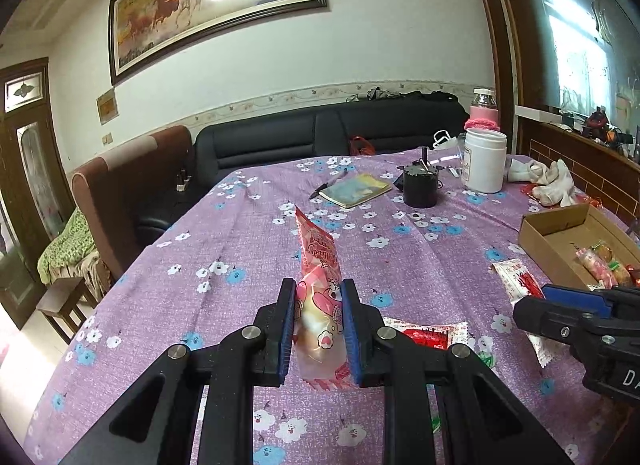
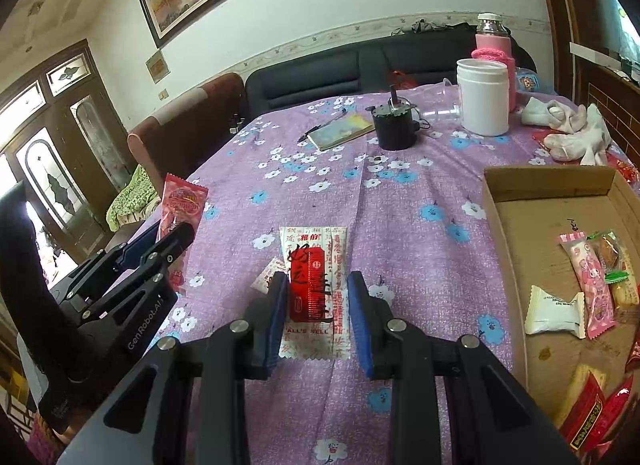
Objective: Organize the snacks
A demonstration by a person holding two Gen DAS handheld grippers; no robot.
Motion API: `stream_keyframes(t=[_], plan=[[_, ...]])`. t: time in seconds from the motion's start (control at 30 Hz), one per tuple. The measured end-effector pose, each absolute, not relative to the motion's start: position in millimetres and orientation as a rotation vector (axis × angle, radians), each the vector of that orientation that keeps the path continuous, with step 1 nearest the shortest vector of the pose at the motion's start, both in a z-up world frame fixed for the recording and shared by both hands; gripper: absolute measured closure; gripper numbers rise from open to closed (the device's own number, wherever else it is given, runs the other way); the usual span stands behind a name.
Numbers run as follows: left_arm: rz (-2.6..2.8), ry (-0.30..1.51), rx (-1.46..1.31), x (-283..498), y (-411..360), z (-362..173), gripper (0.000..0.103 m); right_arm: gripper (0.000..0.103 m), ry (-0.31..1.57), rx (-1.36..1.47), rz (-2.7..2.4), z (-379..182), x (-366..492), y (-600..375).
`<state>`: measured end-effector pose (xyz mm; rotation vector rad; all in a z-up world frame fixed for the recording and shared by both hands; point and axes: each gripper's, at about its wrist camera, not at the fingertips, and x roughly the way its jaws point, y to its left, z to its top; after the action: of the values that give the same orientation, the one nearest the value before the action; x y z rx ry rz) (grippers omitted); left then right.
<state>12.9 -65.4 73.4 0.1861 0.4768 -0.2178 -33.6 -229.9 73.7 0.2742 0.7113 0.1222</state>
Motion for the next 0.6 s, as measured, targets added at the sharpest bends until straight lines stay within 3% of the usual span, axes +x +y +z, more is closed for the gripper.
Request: stream_keyframes(t=[0.6], plan=[[-0.204,0.452,0.218,9.1,-68.9,72.5,0.080,0.074,0.715,0.280,0.119,71.8,-33.6,-232.8]])
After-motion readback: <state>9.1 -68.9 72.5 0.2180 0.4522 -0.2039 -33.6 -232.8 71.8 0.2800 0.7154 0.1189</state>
